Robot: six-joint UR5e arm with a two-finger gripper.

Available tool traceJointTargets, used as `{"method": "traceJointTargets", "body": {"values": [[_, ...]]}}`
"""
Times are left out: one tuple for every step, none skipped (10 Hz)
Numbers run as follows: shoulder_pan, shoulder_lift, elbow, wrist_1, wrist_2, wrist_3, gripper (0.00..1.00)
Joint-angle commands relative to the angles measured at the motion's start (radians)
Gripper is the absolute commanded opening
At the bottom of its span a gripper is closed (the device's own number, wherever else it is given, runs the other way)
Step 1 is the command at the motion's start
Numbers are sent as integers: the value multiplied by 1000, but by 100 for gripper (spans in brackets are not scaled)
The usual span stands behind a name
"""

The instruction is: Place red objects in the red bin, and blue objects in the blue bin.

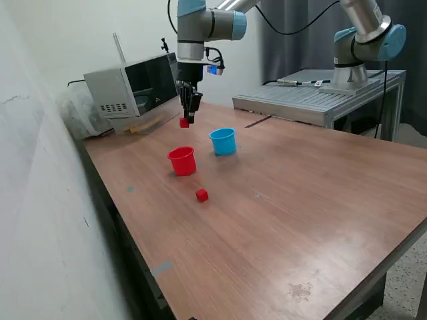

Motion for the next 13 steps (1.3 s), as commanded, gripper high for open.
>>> {"method": "traceJointTargets", "body": {"values": [[-31,79,-50,-11,-5,1,0],[-43,99,-57,-20,-6,0,0],[-54,116,-61,-25,-6,1,0],[-58,125,-63,-26,-6,1,0],[-60,130,-61,-29,-6,1,0],[-60,129,-61,-29,-6,0,0],[-63,128,-58,-29,-6,0,100],[-63,128,-55,-29,-6,0,100],[-63,128,-52,-29,-6,0,100],[-63,127,-49,-26,-6,0,100],[-61,121,-47,-22,-6,-2,100],[-57,97,-43,-19,-5,-2,100],[-46,46,-3,-19,-3,-2,100]]}}
